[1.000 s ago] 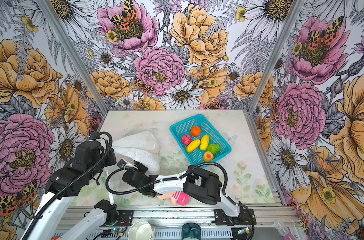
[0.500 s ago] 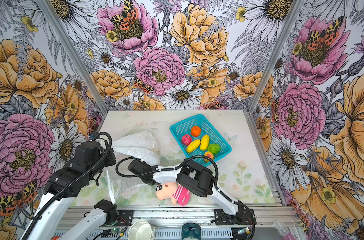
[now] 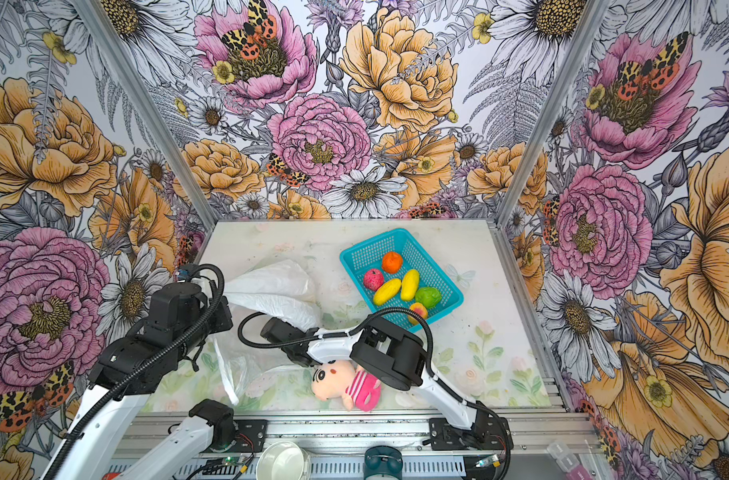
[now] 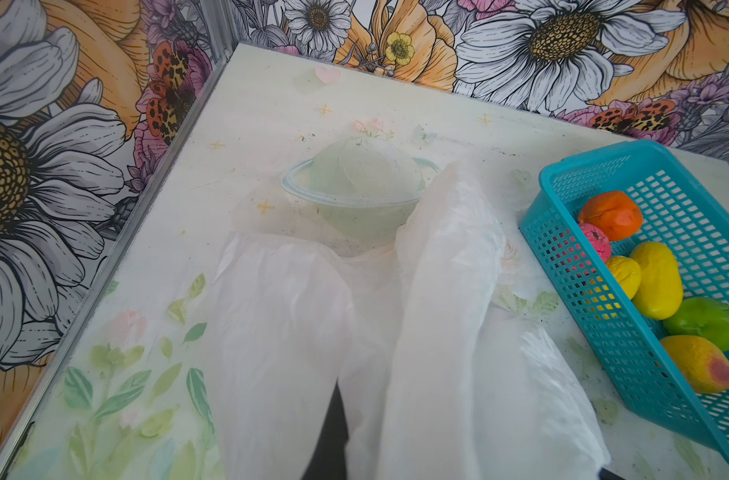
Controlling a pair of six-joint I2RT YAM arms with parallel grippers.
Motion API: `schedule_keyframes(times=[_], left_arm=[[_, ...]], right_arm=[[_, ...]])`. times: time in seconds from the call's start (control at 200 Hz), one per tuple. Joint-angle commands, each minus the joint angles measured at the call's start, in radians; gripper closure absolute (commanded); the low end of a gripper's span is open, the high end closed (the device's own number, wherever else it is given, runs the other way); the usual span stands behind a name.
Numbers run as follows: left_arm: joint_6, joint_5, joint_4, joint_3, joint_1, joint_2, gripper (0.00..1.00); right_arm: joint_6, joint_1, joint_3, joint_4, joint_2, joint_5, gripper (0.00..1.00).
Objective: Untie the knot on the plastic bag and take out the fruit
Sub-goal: 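Lower the right gripper onto the long yellow fruit in the bag and grasp it, then lift the long yellow fruit out of the bag and carry it over the basket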
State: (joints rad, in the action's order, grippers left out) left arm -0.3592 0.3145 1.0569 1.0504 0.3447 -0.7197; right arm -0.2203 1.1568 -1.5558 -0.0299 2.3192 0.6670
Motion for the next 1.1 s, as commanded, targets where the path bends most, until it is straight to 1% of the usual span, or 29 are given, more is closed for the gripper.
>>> schedule_keyframes(times=[0.0, 0.115, 0.365, 0.485, 0.635, 0.7, 0.835, 1.091], left_arm=[[-0.007, 0.023, -0.023, -0.011, 0.007, 0.011, 1.0], [-0.007, 0.024, -0.023, -0.01, 0.009, 0.011, 1.0], [-0.007, 0.024, -0.023, -0.01, 0.008, 0.01, 1.0], [-0.007, 0.024, -0.022, -0.011, 0.007, 0.008, 1.0], [-0.007, 0.026, -0.021, -0.01, 0.007, 0.006, 1.0], [-0.007, 0.026, -0.021, -0.01, 0.007, 0.006, 1.0], [-0.009, 0.025, -0.021, -0.011, 0.006, 0.006, 1.0], [-0.009, 0.026, -0.022, -0.011, 0.007, 0.006, 1.0]], right_arm=[[-0.011, -0.006, 0.02, -0.002, -0.036, -0.037, 0.52], [-0.002, 0.0, 0.066, 0.03, -0.098, -0.062, 0.59], [0.076, 0.059, 0.226, 0.19, -0.27, -0.11, 0.69], [0.102, 0.084, 0.315, 0.272, -0.356, -0.159, 0.71], [0.109, 0.096, 0.413, 0.352, -0.457, -0.29, 0.72], [0.123, 0.107, 0.464, 0.404, -0.501, -0.328, 0.72], [0.152, 0.133, 0.557, 0.49, -0.596, -0.355, 0.72], [0.159, 0.133, 0.743, 0.614, -0.818, -0.433, 0.72]])
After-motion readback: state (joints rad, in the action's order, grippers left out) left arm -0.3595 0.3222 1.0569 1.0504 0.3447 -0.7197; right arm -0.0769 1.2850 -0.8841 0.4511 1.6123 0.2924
